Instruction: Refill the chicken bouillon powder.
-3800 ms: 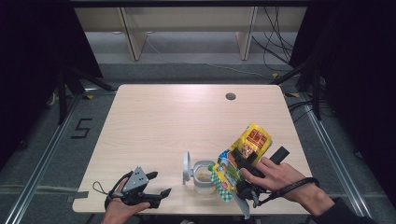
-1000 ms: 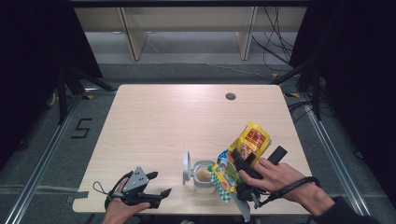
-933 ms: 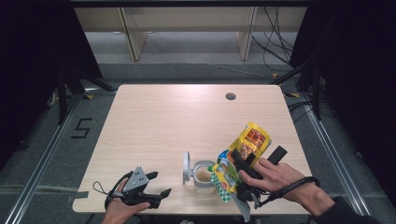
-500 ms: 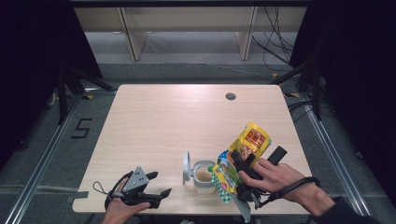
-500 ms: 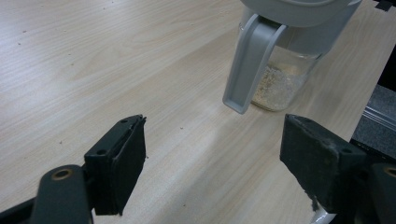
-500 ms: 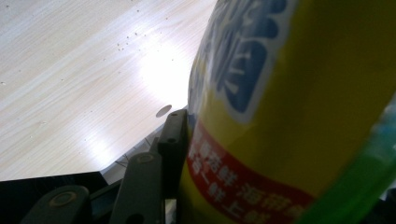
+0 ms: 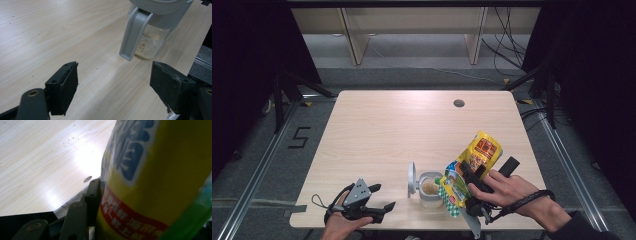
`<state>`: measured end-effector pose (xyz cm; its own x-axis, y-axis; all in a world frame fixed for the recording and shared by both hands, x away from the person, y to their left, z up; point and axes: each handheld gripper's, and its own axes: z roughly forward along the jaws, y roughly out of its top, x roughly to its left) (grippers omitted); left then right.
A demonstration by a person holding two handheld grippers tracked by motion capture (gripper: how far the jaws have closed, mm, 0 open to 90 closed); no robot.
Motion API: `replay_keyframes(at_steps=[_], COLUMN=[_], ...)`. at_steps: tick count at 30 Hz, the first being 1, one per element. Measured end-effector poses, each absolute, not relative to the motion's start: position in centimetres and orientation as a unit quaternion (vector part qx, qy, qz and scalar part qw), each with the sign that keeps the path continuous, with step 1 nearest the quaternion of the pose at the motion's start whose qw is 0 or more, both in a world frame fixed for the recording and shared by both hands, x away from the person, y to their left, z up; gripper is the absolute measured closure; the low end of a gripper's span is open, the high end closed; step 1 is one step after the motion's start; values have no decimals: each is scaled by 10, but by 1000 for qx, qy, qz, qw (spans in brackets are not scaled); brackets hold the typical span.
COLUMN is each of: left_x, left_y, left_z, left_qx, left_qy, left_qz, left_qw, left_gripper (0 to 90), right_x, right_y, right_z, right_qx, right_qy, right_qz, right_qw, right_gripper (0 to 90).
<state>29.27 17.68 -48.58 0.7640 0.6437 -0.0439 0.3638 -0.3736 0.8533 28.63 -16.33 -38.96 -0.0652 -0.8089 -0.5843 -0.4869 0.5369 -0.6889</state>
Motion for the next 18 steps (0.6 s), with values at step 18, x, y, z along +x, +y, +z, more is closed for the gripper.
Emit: replay_keyframes(at_steps=[18], left_x=[292], left_y=[176], left_z=[-486], left_qx=[814], left_qy=[312], left_qz=[146], left_qw=[469], left_gripper=[219], right_x=[286], right_y=[-163], right_z=[-388], right_qx=[-454], right_qy=[712], right_qz=[-161], right_qw=[512], right_gripper=[621])
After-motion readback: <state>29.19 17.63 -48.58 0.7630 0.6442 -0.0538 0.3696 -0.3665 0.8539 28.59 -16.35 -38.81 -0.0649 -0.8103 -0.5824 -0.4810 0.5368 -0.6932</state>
